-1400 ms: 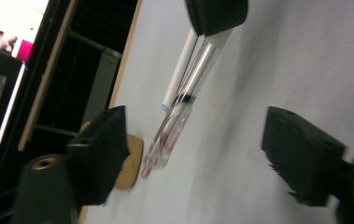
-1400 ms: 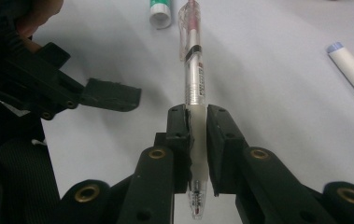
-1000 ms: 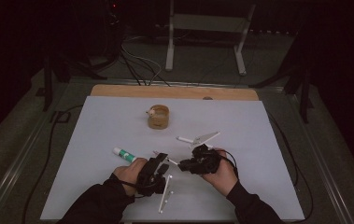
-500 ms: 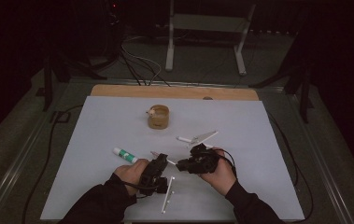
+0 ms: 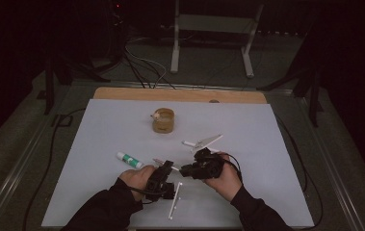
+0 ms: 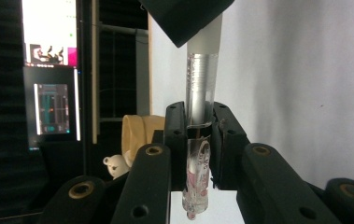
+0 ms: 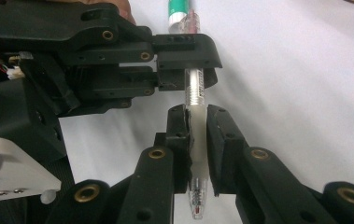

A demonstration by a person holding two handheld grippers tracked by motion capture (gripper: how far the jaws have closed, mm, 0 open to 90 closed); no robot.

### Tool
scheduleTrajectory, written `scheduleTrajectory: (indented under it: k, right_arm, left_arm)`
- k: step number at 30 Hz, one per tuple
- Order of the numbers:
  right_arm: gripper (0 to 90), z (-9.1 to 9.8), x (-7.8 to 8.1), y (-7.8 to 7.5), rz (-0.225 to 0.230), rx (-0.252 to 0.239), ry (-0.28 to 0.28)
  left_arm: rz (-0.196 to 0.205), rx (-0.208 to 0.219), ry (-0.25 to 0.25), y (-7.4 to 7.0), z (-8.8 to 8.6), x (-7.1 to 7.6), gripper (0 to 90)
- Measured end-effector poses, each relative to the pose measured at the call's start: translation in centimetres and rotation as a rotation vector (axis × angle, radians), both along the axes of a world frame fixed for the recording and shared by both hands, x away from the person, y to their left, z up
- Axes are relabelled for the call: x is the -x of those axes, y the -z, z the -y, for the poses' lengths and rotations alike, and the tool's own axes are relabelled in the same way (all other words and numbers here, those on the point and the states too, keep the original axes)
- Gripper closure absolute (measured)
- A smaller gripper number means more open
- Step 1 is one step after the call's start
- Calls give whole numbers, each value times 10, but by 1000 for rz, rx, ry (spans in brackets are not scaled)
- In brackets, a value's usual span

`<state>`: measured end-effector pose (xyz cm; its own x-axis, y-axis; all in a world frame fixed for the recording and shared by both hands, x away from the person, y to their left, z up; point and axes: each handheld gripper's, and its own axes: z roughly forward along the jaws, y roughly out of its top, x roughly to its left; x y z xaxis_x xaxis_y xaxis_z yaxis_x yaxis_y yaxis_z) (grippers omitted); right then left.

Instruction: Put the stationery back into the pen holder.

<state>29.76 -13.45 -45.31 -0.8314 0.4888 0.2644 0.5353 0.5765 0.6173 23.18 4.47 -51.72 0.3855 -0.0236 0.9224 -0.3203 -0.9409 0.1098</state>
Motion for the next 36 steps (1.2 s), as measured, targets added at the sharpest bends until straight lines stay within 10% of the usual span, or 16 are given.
scheduleTrajectory:
  k: [6, 17, 36]
  right_arm:
    - [667, 7, -2, -3, 4, -64, 22]
    - [450, 33, -2, -26, 155, -141, 131]
    - [213, 74, 12, -15, 220, -163, 231]
  left_arm:
    - [-68, 64, 12, -5, -3, -3, 806]
    - [-169, 180, 51, -13, -11, -10, 805]
    - [-468, 525, 60, -45, -28, -23, 805]
